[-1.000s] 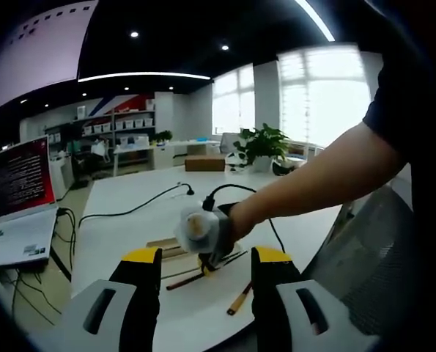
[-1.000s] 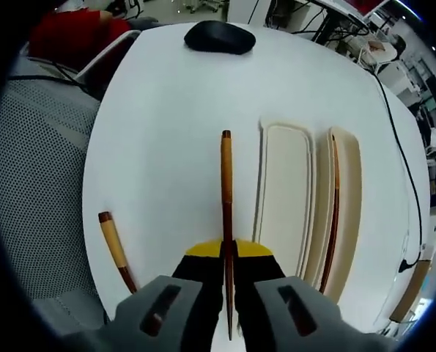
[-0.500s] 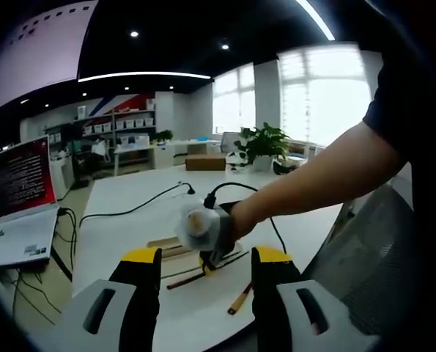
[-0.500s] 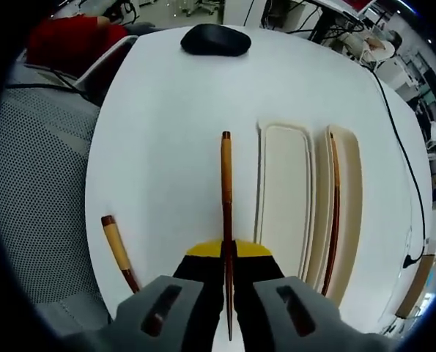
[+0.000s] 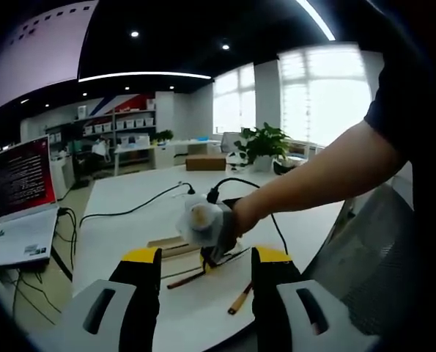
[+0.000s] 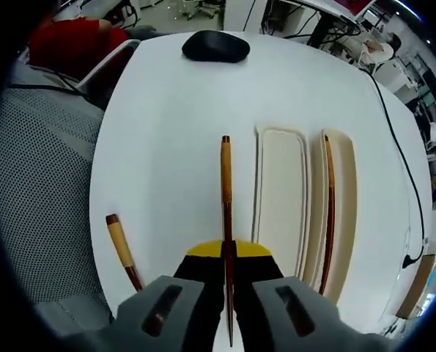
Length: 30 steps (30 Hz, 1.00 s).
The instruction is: Arrange the utensils inside the cutlery case until each visible utensil rests in its matching compartment.
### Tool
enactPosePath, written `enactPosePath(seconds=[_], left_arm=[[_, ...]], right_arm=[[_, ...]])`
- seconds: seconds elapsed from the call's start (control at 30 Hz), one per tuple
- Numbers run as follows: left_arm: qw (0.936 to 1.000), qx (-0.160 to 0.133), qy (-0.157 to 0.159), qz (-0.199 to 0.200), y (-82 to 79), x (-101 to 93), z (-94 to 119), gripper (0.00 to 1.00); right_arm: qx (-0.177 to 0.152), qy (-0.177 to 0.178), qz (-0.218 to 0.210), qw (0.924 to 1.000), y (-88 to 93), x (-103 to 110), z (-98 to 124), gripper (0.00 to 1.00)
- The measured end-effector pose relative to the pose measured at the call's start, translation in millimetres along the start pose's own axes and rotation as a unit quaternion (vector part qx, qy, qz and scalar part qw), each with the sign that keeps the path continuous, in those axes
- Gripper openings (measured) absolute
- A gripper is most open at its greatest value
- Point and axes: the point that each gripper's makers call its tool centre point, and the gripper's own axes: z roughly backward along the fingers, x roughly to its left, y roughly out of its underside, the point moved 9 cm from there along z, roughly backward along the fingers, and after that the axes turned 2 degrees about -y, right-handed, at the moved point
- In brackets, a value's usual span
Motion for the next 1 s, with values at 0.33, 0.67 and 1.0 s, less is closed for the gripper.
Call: enactPosePath(seconds=[0.33, 0.67, 1.0], left_arm=[[1.0000, 0.002, 0.002, -0.002, -3.8, -4.2, 0, 0.50], [1.0000, 0.002, 0.003, -0.003, -5.7, -6.8, -1, 0.50], [1.0000, 0.002, 0.003, -0.003, -5.4, -6.9, 0, 0.50]], right_arm=[[-0.023, -0.008, -0.015, 0.9996, -0.5, 0, 8, 0.00], [-0.020, 0.002, -0.017, 0.9997, 4.7, -7, 16, 0.00], [-0.024, 0.018, -0.018, 0.9994, 4.7, -13, 24, 0.00]])
